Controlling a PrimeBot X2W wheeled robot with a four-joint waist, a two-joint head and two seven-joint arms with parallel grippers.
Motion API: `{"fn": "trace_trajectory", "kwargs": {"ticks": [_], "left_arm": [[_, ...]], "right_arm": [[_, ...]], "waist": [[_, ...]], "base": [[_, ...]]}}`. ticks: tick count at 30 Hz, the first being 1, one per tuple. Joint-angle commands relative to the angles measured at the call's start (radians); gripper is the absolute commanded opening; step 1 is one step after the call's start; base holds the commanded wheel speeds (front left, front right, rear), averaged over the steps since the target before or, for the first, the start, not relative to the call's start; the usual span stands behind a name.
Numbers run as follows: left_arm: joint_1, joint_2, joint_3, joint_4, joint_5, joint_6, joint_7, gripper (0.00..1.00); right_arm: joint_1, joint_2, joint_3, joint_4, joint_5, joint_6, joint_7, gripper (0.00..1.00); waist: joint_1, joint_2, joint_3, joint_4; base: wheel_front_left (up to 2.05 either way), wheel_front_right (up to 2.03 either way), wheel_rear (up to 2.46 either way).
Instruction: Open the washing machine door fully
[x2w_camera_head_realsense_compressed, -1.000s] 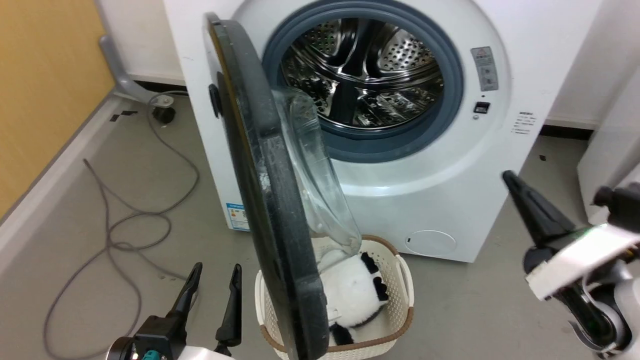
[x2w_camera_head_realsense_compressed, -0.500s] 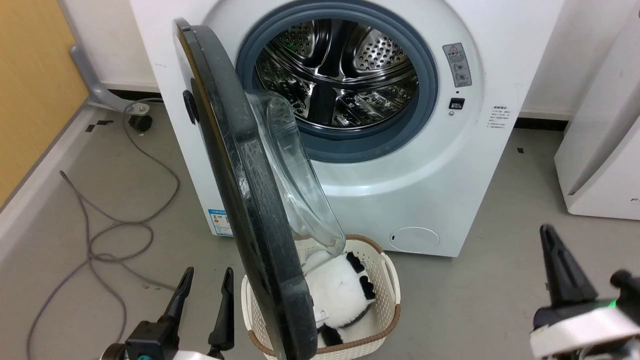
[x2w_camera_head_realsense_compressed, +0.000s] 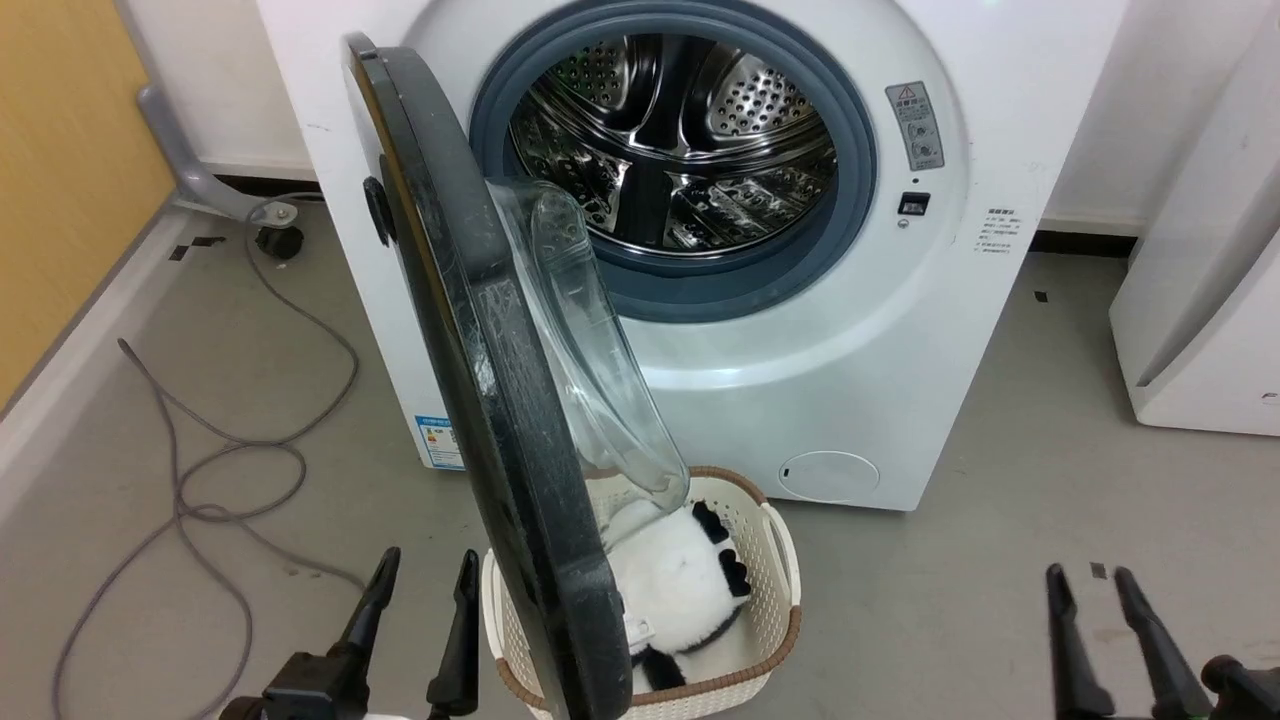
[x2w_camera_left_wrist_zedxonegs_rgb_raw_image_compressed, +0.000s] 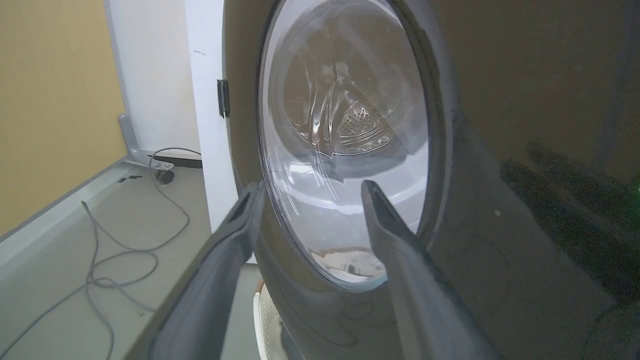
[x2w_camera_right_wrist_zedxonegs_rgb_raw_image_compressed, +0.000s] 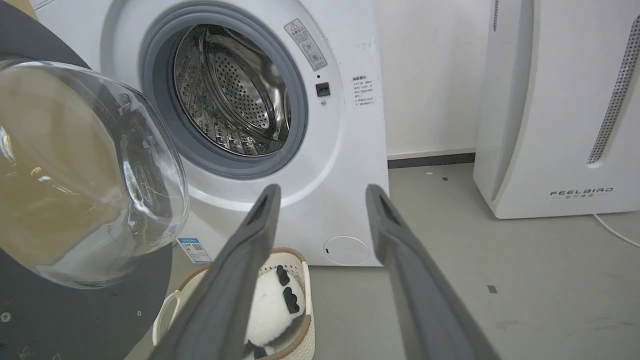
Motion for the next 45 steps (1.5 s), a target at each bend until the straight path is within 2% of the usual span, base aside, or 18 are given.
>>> {"fn": "trace_trajectory", "kwargs": {"ticks": [1,19,20,24,32,38,45], "left_arm": [[0.018,0.002,-0.001,0.005,0.003,-0.007,-0.005,1.00],[0.016,0.002,0.000,-0.013,0.011,-0.021,-0.005,1.00],[0.012,0.002,0.009,-0.045,0.005,-0.021,-0.005,0.00],[0.001,0.002,0.031,-0.123,-0.012,-0.013,-0.005,0.00],[-0.079,0.002,0.059,-0.361,-0.012,0.020,-0.005,0.00],[-0.167,0.002,0.027,-0.502,-0.014,0.045,-0.005,0.00],[-0.207,0.002,-0.060,-0.541,-0.011,0.047,-0.005,0.00]], "right_arm": [[0.016,0.011,-0.007,0.011,-0.003,0.001,-0.009,1.00],[-0.002,0.027,-0.032,0.082,-0.018,0.001,-0.038,1.00],[-0.004,0.028,-0.033,0.085,-0.016,0.001,-0.039,1.00],[-0.005,0.028,-0.032,0.091,-0.016,0.001,-0.040,1.00],[-0.009,0.028,-0.028,0.105,-0.009,0.001,-0.041,1.00],[-0.015,0.026,-0.025,0.111,-0.005,0.001,-0.041,1.00],[-0.019,0.025,-0.019,0.100,-0.006,0.001,-0.041,1.00]], "waist": [[0.0000,0.0000,-0.001,-0.002],[0.0000,0.0000,-0.011,-0.001],[0.0000,0.0000,-0.013,0.002],[0.0000,0.0000,-0.015,0.005],[0.0000,0.0000,-0.015,0.012],[0.0000,0.0000,-0.016,0.009],[0.0000,0.0000,-0.016,0.000]], "base": [[0.00,0.00,0.00],[0.00,0.00,0.00],[0.00,0.00,0.00],[0.00,0.00,0.00],[0.00,0.00,0.00],[0.00,0.00,0.00],[0.00,0.00,0.00]]}}
